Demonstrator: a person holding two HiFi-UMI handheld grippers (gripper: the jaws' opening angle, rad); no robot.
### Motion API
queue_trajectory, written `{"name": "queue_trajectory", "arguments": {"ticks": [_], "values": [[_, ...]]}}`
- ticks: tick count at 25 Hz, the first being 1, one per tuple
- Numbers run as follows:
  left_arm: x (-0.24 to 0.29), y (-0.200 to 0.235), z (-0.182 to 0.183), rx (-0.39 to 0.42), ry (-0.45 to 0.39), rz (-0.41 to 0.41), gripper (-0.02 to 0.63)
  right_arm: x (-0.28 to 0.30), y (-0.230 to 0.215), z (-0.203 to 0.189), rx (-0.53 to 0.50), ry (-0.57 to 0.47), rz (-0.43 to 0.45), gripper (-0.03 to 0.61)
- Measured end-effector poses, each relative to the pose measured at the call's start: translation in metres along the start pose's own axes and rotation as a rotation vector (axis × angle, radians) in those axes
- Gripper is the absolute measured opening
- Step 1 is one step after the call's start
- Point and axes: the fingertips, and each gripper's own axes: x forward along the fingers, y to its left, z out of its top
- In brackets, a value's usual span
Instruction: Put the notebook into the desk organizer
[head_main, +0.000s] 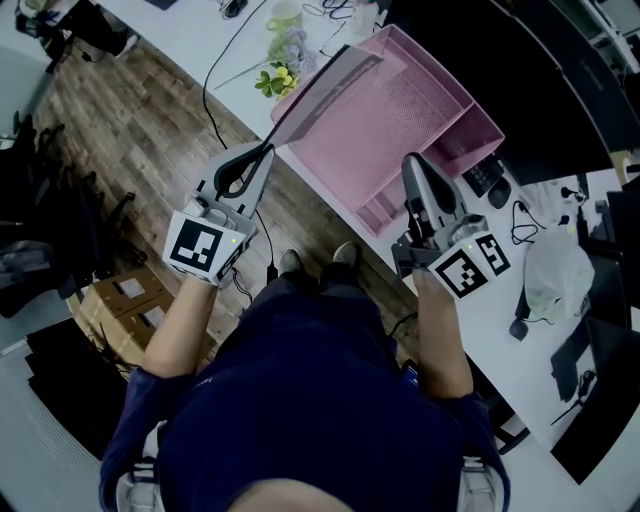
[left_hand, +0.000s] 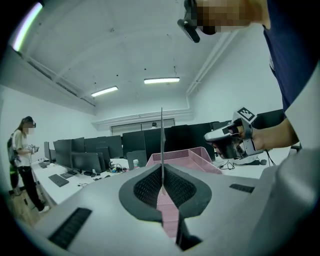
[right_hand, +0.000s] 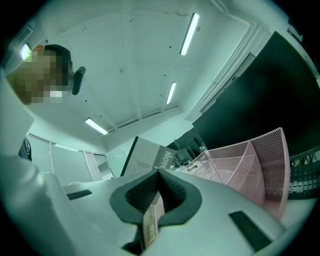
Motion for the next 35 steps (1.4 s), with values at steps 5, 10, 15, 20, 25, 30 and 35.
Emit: {"name": "queue_trajectory", "arguments": {"ticks": [5,10,15,20,25,30,35], "values": [[0.008,0.001,0.005,0.055,0.019,0.055,0.034,0.000,-0.010,0.005,0.014,-0.003,0.014,0.003],[0.015,0.004,0.007,0.140,0.049,0.101,0.034,-0.002,-0.019,0.007,0.026,-0.004,0.022,0.003],[0.021,0.005,0.006,0.213,0.074,0.136,0.034,-0.001,-0.024,0.008,0.034,-0.003,0.028,0.003],[0.028,0.003,0.000,0.271,0.106,0.136,0.034,0.001,-0.029,0.006,0.044,0.000,0.030,0.002],[0.032,-0.002,-0.006,0.317,0.131,0.130,0.034,0.000,-0.033,0.004,0.054,0.001,0.028,0.003],[0.036,-0.008,-0.006,0.327,0.125,0.111,0.034,-0.001,-0.035,0.002,0.062,0.000,0.023,0.003],[0.034,-0.015,-0.008,0.292,0.126,0.082,0.034,-0.003,-0.034,-0.001,0.067,-0.003,0.017,0.002]]}}
